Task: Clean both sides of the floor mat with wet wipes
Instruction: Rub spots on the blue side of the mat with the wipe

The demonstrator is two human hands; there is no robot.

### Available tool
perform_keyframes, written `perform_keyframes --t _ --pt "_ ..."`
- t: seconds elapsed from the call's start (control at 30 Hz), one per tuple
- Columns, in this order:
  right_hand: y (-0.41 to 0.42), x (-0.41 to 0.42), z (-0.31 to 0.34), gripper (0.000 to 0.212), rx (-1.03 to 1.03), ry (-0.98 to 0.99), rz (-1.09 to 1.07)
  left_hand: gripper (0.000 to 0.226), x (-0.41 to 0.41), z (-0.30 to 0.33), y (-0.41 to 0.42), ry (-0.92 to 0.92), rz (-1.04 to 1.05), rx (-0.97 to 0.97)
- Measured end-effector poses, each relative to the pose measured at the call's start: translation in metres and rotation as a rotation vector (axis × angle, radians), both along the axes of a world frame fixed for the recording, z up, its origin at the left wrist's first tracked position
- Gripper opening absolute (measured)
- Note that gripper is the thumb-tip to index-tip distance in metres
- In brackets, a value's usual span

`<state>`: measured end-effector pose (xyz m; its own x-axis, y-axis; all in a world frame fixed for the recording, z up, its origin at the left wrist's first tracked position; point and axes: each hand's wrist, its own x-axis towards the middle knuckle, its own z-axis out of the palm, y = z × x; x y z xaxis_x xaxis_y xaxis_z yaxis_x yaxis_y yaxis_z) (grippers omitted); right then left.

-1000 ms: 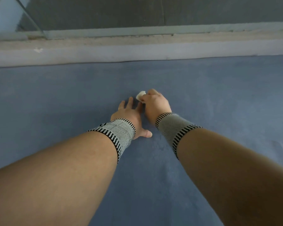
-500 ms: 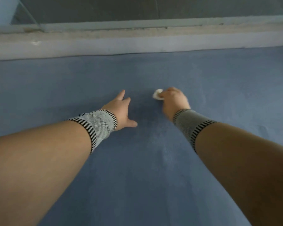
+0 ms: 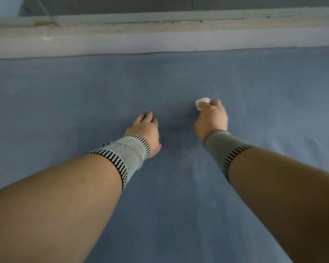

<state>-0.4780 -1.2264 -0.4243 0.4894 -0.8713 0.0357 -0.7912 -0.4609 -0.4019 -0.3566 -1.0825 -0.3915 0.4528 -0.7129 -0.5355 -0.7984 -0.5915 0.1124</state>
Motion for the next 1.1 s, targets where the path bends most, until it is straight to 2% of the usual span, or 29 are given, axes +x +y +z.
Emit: perform_keyframes --t 0.03,0.1,0.17,0.2,0.27,0.33,0.37,0.43,0.47,0.53,0.6,0.67,0.73,0.77,0.83,0.9,0.97,1.03,1.1 --pt "0.018 0.014 0.003 0.023 0.056 -0.061 0.086 0.086 0.001 0.000 -0.001 0.000 -0.001 0.000" --pt "0.053 0.037 0.004 0.026 0.056 0.013 0.431 0.089 0.002 0.001 0.000 0.006 0.004 -0.010" --pt "0.058 0.034 0.005 0.023 0.011 0.051 0.570 0.088 0.002 0.002 0.003 0.010 0.010 -0.028" --pt "0.050 0.023 0.002 0.017 -0.004 0.024 0.530 0.086 0.001 0.001 0.005 0.001 0.010 -0.035" --pt "0.022 -0.007 -0.002 0.005 -0.090 0.070 0.256 0.082 0.000 -0.001 0.008 -0.020 0.009 -0.043" --pt "0.013 -0.025 -0.002 0.003 -0.031 0.122 0.062 0.081 -0.002 -0.003 0.011 -0.029 0.024 -0.055" --pt "0.017 -0.022 -0.004 0.003 0.014 0.116 0.039 0.080 -0.003 -0.003 0.012 -0.035 0.037 -0.068" --pt "0.049 -0.002 0.005 0.005 0.040 -0.038 0.171 0.073 -0.006 -0.002 0.014 -0.060 0.065 -0.131" --pt "0.066 0.008 0.003 0.006 0.085 -0.073 0.346 0.065 -0.007 -0.002 0.017 -0.073 0.079 -0.176" --pt "0.084 0.011 -0.001 0.020 0.036 -0.008 0.630 0.052 -0.011 -0.002 0.023 -0.091 0.103 -0.239" --pt "0.065 -0.005 -0.002 0.007 0.000 0.017 0.586 0.053 -0.016 -0.004 0.030 -0.099 0.116 -0.250" --pt "0.034 -0.034 -0.001 0.008 -0.059 0.113 0.251 0.056 -0.020 -0.008 0.036 -0.091 0.109 -0.255" --pt "0.021 -0.051 -0.003 0.013 -0.024 0.167 0.106 0.061 -0.022 -0.010 0.039 -0.076 0.093 -0.240" --pt "0.026 -0.049 -0.003 0.014 -0.012 0.182 0.087 0.065 -0.022 -0.010 0.039 -0.063 0.085 -0.223" --pt "0.053 -0.030 0.002 0.010 -0.029 0.107 0.211 0.073 -0.022 -0.007 0.038 -0.037 0.071 -0.190" --pt "0.084 -0.012 0.002 0.023 0.040 0.029 0.454 0.078 -0.021 -0.004 0.039 -0.025 0.052 -0.166" --pt "0.091 -0.015 0.002 0.037 0.010 0.073 0.594 0.075 -0.021 -0.003 0.041 -0.032 0.033 -0.147" --pt "0.072 -0.039 -0.001 0.024 -0.039 0.137 0.521 0.069 -0.023 -0.003 0.044 -0.055 0.033 -0.144" --pt "0.053 -0.063 0.002 0.019 -0.067 0.216 0.235 0.060 -0.027 -0.002 0.048 -0.094 0.034 -0.182"
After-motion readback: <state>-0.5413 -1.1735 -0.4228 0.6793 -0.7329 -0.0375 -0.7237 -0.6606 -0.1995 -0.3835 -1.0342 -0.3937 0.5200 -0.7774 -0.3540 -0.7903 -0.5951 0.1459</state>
